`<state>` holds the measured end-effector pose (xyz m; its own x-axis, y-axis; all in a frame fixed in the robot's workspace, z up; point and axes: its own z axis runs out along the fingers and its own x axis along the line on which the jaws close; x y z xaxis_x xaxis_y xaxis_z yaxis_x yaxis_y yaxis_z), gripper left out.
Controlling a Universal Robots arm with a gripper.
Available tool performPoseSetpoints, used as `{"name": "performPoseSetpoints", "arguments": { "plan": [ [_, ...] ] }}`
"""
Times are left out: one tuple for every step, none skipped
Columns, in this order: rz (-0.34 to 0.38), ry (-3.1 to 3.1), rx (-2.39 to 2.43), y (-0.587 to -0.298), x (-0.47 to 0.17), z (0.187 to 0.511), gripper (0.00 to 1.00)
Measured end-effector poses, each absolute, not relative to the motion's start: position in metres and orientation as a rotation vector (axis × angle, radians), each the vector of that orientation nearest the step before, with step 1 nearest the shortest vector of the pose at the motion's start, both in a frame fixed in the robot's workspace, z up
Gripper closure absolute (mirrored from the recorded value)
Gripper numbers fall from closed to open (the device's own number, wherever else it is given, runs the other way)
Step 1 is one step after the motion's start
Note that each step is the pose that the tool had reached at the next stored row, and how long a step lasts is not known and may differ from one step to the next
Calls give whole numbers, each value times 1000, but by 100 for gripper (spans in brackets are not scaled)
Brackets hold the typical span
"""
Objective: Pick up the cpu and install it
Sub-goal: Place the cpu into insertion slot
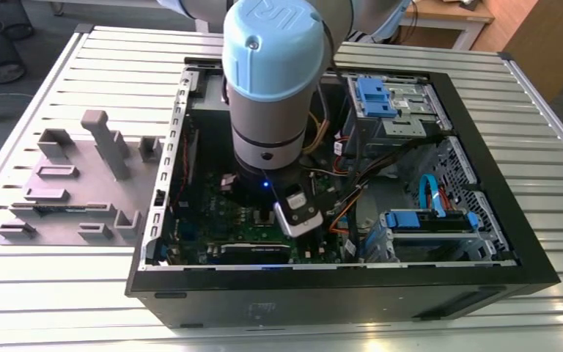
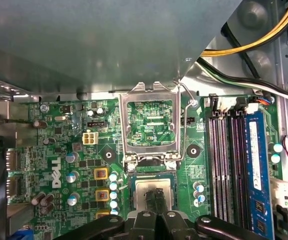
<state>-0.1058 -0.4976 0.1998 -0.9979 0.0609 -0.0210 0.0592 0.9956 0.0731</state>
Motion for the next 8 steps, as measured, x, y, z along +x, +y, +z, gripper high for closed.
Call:
{"name": "performPoseSetpoints", "arguments": {
  "plan": [
    [113, 3115, 94, -498, -106, 199, 89],
    [113, 3115, 94, -498, -106, 198, 89],
    [113, 3115, 94, -498, -106, 198, 89],
    [113, 3115, 94, -498, -106, 197, 89],
    [113, 3115, 94, -498, -106, 197, 89],
    [113, 3115, 94, -498, -106, 197, 89],
    [113, 3115, 94, -498, -106, 197, 89],
    [113, 3115, 94, -498, -106, 197, 89]
  ]
}}
